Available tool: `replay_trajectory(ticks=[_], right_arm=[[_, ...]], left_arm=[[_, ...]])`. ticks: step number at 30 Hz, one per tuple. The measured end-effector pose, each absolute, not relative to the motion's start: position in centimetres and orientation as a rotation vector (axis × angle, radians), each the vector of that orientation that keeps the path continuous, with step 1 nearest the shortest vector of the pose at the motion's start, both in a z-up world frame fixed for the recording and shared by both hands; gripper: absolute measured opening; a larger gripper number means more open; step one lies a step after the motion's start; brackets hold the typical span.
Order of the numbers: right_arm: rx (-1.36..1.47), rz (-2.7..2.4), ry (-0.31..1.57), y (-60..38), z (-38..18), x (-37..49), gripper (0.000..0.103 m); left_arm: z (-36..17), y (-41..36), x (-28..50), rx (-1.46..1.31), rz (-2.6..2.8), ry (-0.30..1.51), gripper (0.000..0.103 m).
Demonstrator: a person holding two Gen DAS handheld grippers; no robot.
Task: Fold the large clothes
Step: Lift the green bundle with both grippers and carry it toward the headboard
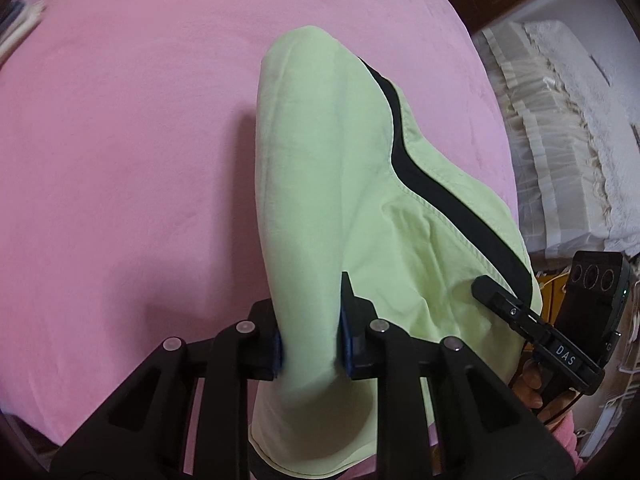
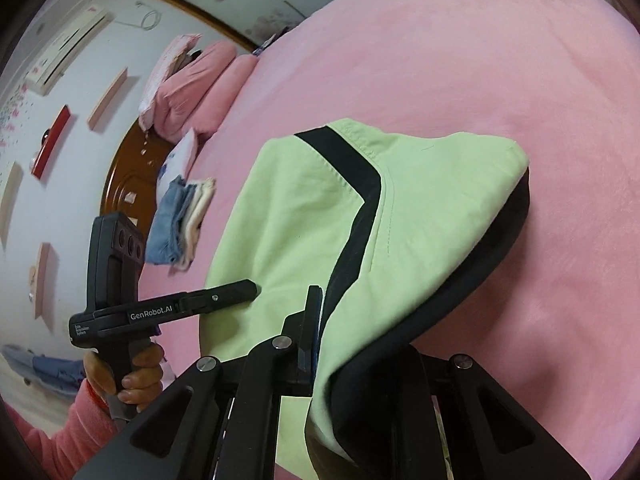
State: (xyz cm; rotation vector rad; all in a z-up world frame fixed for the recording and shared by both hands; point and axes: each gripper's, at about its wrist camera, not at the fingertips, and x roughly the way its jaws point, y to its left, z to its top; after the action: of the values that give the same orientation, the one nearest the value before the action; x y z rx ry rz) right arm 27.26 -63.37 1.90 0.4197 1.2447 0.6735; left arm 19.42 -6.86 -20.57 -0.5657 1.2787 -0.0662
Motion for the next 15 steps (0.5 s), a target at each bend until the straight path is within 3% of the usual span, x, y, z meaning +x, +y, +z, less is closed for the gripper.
replay_trajectory(ticks=[9, 15], right_arm=[[0.371, 0.772, 1.219, -61.0, 3.2, 26.6, 0.011], [0.330, 0.875, 1.144, -49.4, 6.4, 24.5, 0.011]], left_arm=[[-12.3, 2.5, 10.6, -0.574, -0.006, 1.219, 0.018], [-5.1, 15.6, 8.9, -0.518, 0.070, 1.119, 0.018]])
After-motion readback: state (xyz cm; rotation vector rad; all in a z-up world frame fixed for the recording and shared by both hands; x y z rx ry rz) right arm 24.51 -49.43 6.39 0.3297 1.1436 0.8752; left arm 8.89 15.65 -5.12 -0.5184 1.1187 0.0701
